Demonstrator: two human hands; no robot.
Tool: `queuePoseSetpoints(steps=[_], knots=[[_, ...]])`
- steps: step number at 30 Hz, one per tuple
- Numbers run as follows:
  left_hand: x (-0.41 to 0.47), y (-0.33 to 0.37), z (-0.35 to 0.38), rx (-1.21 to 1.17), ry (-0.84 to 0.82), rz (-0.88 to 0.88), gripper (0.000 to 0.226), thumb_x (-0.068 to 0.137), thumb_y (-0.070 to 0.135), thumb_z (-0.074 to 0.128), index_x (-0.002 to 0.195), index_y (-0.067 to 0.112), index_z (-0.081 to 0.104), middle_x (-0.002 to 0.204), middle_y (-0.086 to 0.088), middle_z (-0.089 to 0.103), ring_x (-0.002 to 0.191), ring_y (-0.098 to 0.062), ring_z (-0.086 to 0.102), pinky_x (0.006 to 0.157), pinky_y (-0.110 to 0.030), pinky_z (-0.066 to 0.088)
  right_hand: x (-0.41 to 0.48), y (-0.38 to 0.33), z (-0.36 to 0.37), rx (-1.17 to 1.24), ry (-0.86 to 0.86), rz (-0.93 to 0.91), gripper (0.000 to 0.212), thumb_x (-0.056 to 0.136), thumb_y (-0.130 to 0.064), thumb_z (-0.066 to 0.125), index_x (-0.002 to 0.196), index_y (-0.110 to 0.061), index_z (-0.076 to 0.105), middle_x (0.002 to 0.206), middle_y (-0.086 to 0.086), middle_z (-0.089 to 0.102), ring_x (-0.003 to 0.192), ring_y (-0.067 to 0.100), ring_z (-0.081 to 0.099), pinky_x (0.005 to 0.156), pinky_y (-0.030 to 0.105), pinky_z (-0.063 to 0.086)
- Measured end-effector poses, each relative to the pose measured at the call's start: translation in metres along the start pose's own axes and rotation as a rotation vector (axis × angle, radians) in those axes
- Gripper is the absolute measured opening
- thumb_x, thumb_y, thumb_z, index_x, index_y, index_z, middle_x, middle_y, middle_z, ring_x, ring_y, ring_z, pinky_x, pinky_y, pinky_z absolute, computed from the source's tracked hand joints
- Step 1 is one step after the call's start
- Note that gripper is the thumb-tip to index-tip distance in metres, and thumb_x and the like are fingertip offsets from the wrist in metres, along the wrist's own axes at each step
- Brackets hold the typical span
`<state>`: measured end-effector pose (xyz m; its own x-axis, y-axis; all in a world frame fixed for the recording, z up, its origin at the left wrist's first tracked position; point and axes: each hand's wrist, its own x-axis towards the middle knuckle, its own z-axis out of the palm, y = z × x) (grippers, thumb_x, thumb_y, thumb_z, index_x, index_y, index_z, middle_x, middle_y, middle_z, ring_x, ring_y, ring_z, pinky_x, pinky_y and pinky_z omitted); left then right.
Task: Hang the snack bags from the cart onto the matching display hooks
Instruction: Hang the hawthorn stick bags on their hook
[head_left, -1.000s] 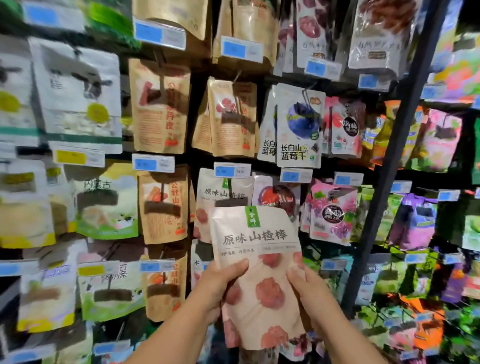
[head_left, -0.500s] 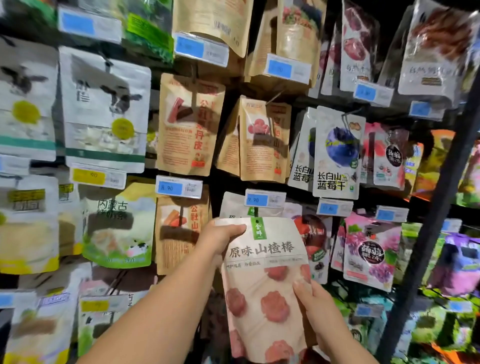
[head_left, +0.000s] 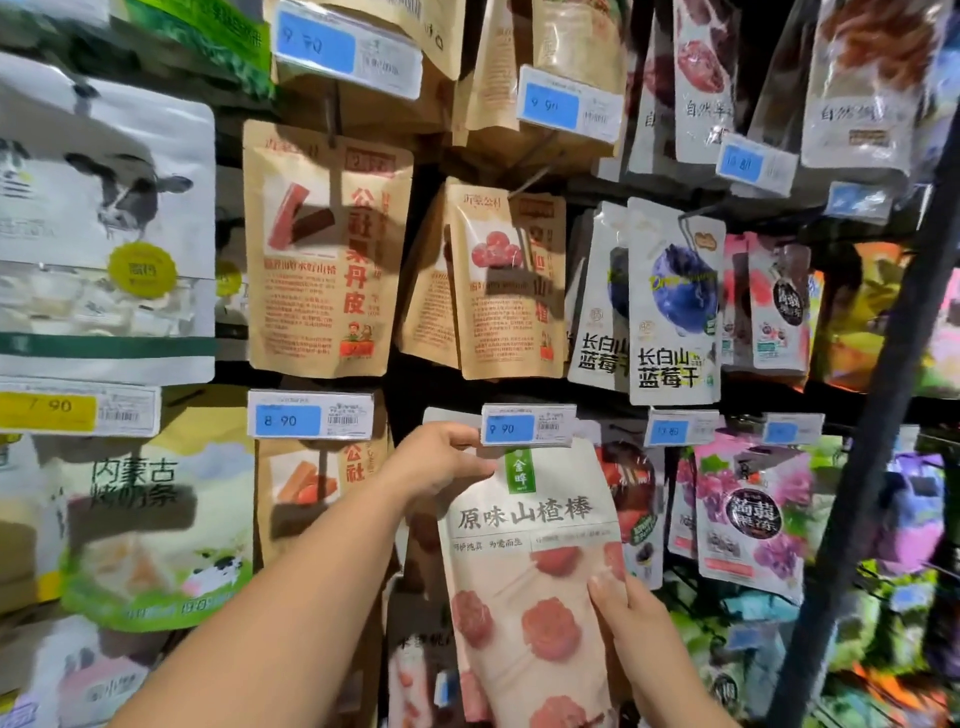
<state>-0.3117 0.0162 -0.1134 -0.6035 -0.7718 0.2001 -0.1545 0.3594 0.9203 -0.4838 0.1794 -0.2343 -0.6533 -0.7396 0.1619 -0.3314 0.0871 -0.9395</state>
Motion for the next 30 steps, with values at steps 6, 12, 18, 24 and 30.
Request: queuePoseSetpoints(steps=[6,12,18,24,30], knots=[[0.010,0.002,0.007,-0.133,0.005,0.072,0.026,0.082,-0.003,0.071,0.108,-0.004,0.068,0.078,0.003,0.068,0.054,0.007,0.065,0.047,-0.005,0.044,0.010,-0.003,0.010,-0.012,0.035,0.033,0.027,0.097,-0.035,0.052,0.119,-0.021,0.062,0.120,-0.006,0.061,0.110,0.013,0.055,0.091,0.031,0.043],[0.028,-0.006,0.009,0.037,0.017,0.223,0.029,0.074,0.013,0.082,0.099,0.023,0.073,0.080,0.023,0.066,0.065,0.021,0.060,0.054,0.001,0.041,0.012,0.001,0.013,0.000,0.059,0.048,0.023,0.097,-0.035,0.053,0.109,-0.019,0.064,0.113,-0.002,0.066,0.106,0.015,0.060,0.095,0.035,0.047],[0.047,-0.015,0.005,0.218,0.062,0.266,0.022,0.074,0.034,0.082,0.089,0.045,0.070,0.093,0.024,0.071,0.093,0.003,0.064,0.080,-0.021,0.053,0.017,0.002,0.014,-0.043,0.068,0.016,0.023,0.097,-0.032,0.053,0.100,-0.013,0.065,0.096,0.008,0.067,0.088,0.015,0.061,0.079,0.026,0.047],[0.052,-0.010,0.002,0.271,0.054,0.287,0.016,0.074,0.034,0.082,0.082,0.042,0.071,0.087,0.020,0.071,0.088,-0.002,0.067,0.080,-0.027,0.055,0.020,0.004,0.015,-0.027,0.083,0.000,0.029,0.096,-0.027,0.056,0.087,0.001,0.058,0.078,0.008,0.057,0.075,0.014,0.052,0.068,0.027,0.042],[0.054,-0.010,0.006,0.285,0.081,0.283,0.015,0.076,0.036,0.080,0.071,0.043,0.068,0.083,0.018,0.072,0.085,-0.004,0.067,0.075,-0.029,0.057,0.023,0.008,0.017,-0.019,0.097,-0.008,0.037,0.096,-0.028,0.057,0.107,0.008,0.057,0.112,0.022,0.062,0.109,0.027,0.059,0.090,0.030,0.047]])
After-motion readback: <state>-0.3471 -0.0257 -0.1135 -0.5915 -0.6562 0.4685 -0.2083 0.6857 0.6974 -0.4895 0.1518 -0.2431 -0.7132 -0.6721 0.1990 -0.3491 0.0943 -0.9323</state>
